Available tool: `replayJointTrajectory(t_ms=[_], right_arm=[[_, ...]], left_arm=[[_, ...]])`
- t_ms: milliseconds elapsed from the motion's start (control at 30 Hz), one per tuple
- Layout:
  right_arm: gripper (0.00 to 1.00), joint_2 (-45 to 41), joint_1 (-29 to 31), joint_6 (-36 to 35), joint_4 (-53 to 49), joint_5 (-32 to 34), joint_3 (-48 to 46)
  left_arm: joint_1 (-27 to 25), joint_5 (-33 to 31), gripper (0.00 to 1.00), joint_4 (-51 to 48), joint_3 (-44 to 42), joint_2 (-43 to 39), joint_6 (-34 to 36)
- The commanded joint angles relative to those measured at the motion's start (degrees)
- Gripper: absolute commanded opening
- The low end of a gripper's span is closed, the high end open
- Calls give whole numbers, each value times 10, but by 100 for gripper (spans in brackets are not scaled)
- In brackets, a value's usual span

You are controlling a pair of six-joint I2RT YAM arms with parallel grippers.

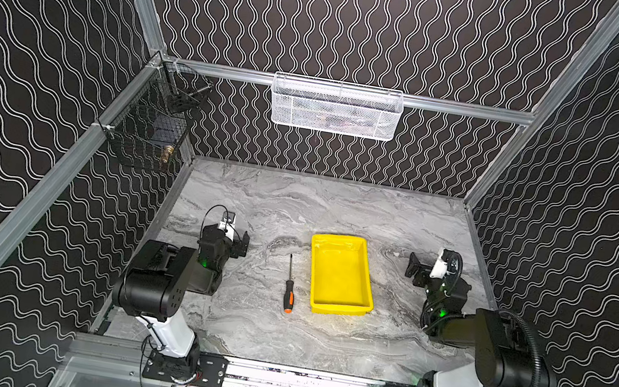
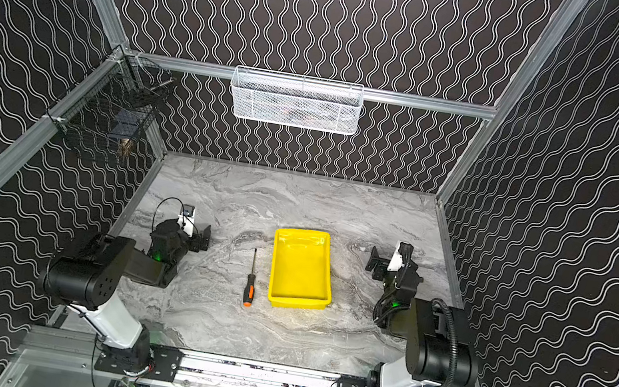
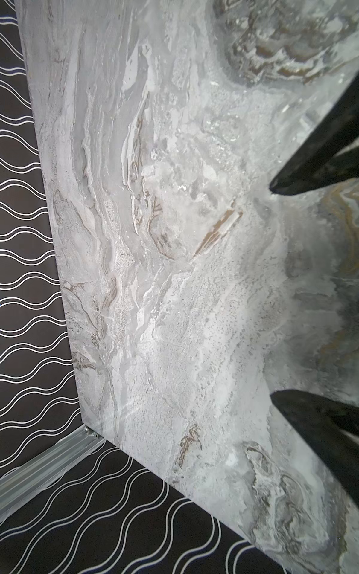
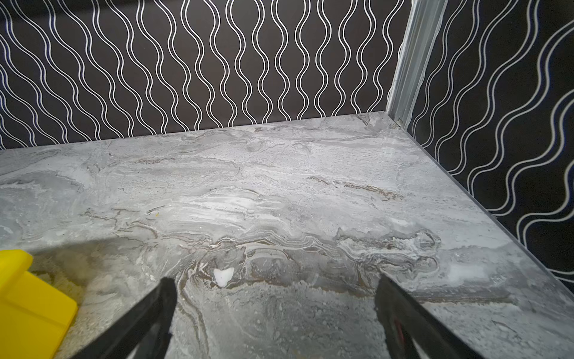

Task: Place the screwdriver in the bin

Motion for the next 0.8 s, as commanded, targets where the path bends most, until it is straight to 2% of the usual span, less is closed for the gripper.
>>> replayJointTrajectory(t_ms=[0,767], right_arm=[[100,0,0,1,19,-1,-1],[100,0,0,1,18,-3,-1]], left_arm=[[-2,-2,99,16,1,-1,-3],[-1,0,99,17,-2,-2,-7]])
